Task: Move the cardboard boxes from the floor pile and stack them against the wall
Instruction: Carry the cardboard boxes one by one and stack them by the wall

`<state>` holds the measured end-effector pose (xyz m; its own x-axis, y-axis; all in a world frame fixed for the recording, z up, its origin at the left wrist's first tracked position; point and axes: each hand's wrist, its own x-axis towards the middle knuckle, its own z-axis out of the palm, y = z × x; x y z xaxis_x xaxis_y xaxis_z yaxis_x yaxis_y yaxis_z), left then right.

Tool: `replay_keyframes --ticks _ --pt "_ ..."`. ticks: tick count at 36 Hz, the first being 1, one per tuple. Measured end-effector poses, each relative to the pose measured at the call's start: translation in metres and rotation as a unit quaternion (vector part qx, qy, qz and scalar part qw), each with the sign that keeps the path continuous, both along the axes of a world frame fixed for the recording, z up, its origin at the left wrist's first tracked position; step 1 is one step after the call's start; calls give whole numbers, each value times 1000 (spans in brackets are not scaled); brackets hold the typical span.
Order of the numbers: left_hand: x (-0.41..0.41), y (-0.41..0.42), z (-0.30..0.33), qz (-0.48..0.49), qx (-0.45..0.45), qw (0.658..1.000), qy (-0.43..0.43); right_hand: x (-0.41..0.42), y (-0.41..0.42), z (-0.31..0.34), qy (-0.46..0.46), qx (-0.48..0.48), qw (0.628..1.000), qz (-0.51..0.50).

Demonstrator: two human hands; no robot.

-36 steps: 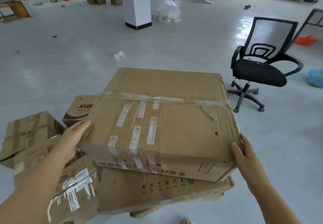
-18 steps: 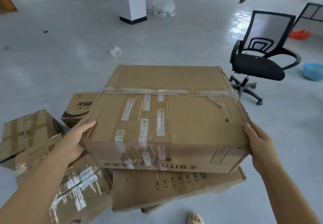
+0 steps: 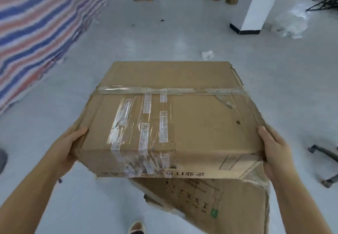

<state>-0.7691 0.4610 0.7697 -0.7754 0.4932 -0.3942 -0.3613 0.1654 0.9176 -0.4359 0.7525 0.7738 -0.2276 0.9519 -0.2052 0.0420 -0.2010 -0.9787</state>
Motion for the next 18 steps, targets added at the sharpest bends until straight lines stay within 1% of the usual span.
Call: replay_keyframes --ticks 3,5,8,11,14,18 --pt "41 -52 -2 86 9 996 16 -18 8 -1 -32 13 995 90" --pt "74 -86 0 149 16 988 25 -34 6 0 -34 8 989 143" --pt "125 -136 3 233 11 972 36 -62 -15 8 -14 -3 971 241" --pt "178 -190 10 303 -3 952 43 -86 -55 19 15 -6 945 326" --pt "236 -239 13 377 -2 925 43 -105 -97 21 25 2 913 406" --pt "317 -294 12 489 -1 872 29 -120 -161 17 4 -5 869 496"
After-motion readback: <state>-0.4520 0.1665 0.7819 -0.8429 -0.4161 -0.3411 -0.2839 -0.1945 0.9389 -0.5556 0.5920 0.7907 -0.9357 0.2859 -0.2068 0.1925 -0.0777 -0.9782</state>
